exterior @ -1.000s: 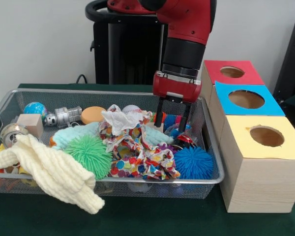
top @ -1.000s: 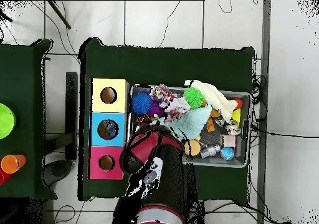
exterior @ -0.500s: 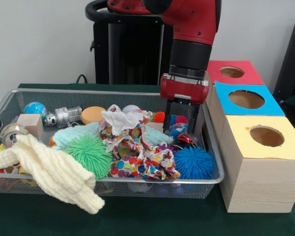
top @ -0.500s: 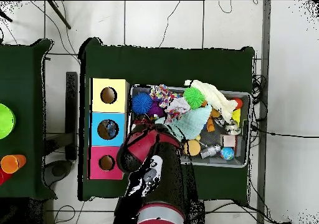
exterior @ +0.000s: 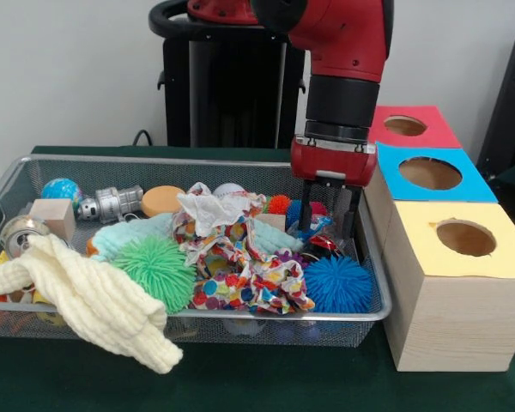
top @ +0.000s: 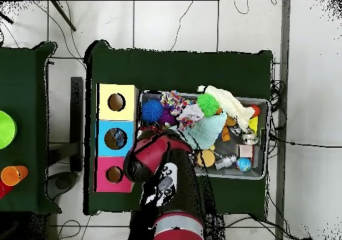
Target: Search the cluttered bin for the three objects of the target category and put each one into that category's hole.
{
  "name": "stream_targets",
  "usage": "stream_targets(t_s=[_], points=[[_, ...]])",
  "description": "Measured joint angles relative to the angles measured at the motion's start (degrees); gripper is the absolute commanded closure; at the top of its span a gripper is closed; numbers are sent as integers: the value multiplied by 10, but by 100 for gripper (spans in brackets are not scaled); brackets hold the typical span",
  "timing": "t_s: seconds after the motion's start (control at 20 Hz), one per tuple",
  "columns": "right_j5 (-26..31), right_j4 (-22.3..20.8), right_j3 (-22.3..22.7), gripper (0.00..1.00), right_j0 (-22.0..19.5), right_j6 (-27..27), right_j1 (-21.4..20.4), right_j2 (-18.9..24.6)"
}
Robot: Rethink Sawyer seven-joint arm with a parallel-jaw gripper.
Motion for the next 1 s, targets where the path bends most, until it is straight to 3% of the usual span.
stream_targets(t_s=[1.0], points=[[100, 0, 8, 0, -82, 0, 0, 101]])
